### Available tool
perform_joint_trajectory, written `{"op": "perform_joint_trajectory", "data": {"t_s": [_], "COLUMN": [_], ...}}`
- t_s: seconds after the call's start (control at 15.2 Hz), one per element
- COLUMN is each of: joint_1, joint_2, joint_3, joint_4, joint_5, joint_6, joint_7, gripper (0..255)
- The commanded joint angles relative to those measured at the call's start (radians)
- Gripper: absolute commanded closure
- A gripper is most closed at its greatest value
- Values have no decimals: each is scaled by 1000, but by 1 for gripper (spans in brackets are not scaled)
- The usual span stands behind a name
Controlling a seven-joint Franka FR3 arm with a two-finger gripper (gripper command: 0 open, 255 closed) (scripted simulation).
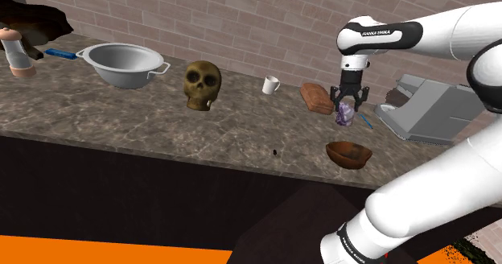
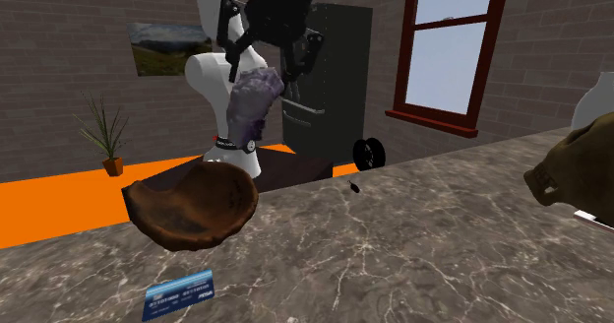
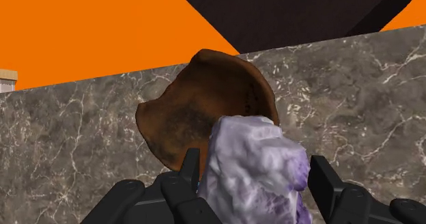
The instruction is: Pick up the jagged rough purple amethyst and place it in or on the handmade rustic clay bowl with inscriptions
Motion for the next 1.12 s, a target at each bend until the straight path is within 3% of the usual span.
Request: {"op": "perform_joint_trajectory", "data": {"t_s": [0.0, 0.46, 1.06], "joint_1": [-17, -94, -97], "joint_2": [-62, -241, -215], "joint_3": [-16, -86, -105], "joint_4": [-54, -196, -294], "joint_5": [-29, -142, -150], "joint_6": [0, 0, 121], "joint_7": [-25, -128, -103], "gripper": [255, 255, 255]}}
